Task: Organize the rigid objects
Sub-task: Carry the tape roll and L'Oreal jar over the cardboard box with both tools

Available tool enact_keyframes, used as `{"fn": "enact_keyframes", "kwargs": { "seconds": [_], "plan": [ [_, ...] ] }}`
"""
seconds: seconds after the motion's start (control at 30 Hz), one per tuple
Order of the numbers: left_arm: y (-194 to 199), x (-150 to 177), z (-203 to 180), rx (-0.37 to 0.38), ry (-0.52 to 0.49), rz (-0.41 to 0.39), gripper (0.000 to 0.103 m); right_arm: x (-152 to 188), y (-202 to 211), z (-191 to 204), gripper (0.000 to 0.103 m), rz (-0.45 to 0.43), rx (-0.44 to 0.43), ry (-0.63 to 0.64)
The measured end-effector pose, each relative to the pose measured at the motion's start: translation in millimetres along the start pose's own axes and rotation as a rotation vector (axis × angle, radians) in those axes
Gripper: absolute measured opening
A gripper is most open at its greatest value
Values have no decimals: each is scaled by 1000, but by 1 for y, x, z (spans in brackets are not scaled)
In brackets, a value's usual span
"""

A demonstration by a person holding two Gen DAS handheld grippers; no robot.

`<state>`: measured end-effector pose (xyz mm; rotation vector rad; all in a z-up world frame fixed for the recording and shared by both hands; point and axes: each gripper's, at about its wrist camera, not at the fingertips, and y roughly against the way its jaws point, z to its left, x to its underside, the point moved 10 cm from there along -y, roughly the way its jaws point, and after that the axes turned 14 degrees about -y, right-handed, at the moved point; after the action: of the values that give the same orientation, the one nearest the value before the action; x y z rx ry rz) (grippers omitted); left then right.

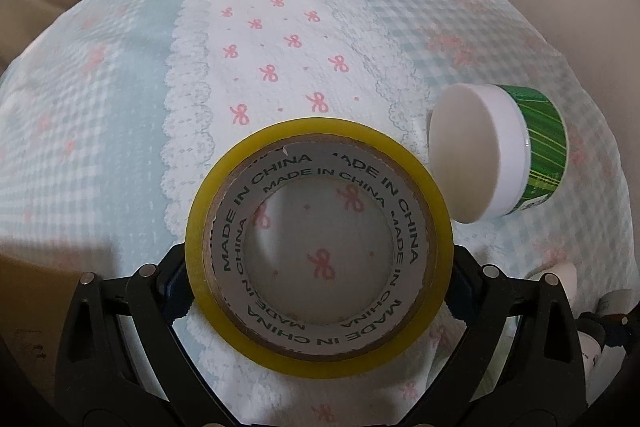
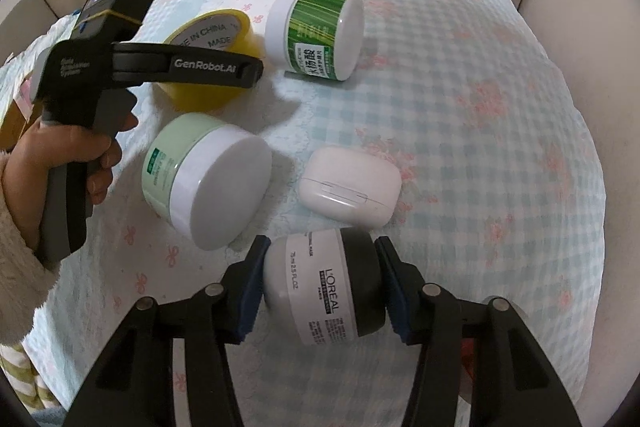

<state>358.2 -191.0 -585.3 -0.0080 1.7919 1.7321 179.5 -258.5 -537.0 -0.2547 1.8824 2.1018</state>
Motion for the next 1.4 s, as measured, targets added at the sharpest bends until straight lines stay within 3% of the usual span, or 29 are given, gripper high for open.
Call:
{"fn": "enact_keyframes", "kwargs": {
  "seconds": [0.33,0.73,1.03,1.4],
  "plan": [
    [53,-10,4,-4,11,-23,96,-15,35,-6,46,-34,-6,-47],
    [211,-21,35,-42,78,-101,96,-50,155,20,46,-141,-11,-94],
    [321,11,82,-80,124,-133,96,-74,248,80,46,-226,-40,-52],
    [372,80,189,-78,177,-130,96,-81,279,199,46,-253,-92,-22]
  ]
}}
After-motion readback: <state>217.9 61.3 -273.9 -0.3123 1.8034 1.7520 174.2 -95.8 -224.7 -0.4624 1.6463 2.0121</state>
